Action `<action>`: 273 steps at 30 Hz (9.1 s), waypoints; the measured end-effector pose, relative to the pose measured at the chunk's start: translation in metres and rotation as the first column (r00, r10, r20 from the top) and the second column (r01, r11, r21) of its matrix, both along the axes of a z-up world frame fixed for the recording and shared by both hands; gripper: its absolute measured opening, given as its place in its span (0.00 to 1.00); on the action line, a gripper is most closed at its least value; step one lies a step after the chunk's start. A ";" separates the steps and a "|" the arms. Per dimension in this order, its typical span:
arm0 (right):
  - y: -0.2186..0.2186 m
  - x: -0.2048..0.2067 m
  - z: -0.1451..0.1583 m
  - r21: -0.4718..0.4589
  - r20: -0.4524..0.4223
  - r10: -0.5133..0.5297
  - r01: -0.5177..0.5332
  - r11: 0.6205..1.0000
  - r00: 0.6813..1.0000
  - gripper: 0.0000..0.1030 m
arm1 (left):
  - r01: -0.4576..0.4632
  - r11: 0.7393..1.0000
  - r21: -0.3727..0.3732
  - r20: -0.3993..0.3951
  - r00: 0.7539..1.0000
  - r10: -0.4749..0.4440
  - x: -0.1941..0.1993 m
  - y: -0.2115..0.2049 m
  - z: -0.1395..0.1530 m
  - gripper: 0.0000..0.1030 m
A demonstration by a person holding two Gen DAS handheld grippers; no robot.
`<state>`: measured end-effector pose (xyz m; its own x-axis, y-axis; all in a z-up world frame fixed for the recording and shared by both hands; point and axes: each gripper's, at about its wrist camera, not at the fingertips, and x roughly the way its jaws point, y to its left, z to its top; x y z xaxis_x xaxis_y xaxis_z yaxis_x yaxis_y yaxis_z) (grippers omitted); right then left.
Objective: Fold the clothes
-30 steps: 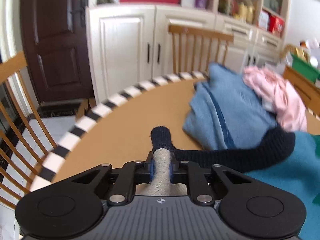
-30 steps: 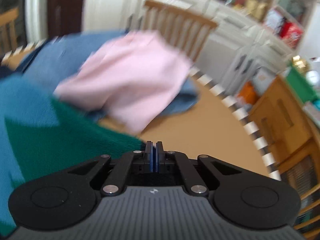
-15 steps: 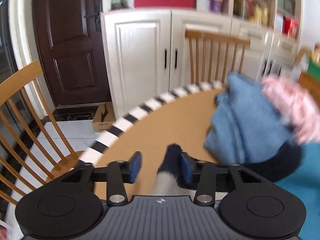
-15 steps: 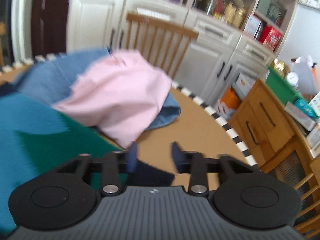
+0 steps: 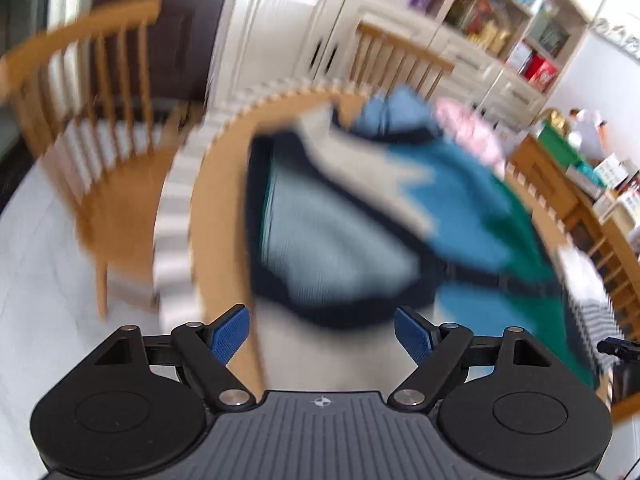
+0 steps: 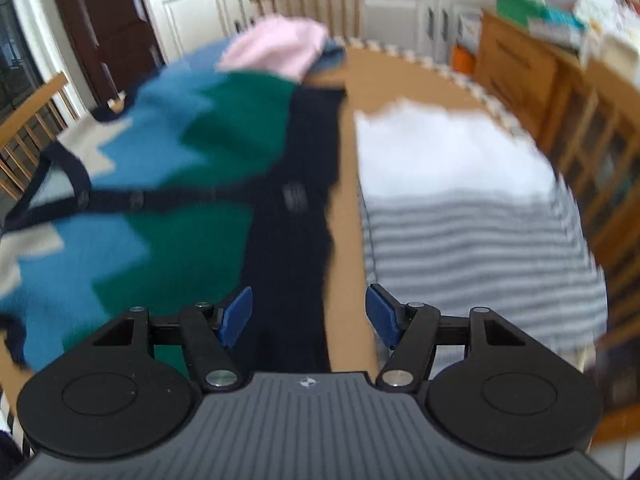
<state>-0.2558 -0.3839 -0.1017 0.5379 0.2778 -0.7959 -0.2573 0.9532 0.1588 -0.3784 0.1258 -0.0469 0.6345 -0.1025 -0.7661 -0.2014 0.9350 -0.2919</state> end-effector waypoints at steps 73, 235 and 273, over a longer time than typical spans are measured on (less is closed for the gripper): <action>0.039 -0.046 0.016 -0.068 0.025 0.213 -0.211 0.975 0.977 0.64 | -0.200 0.911 -0.360 -0.114 0.979 0.169 -0.033 -0.012 -0.012 0.50; -0.029 0.020 -0.026 0.408 -0.259 -0.228 0.320 0.855 0.939 0.12 | 0.034 0.972 -0.233 0.011 0.999 -0.032 0.029 -0.027 -0.058 0.10; -0.025 0.188 0.025 0.373 -0.170 -0.367 0.405 0.835 0.914 0.46 | -0.256 0.867 -0.427 -0.056 0.965 0.257 0.208 0.054 -0.009 0.68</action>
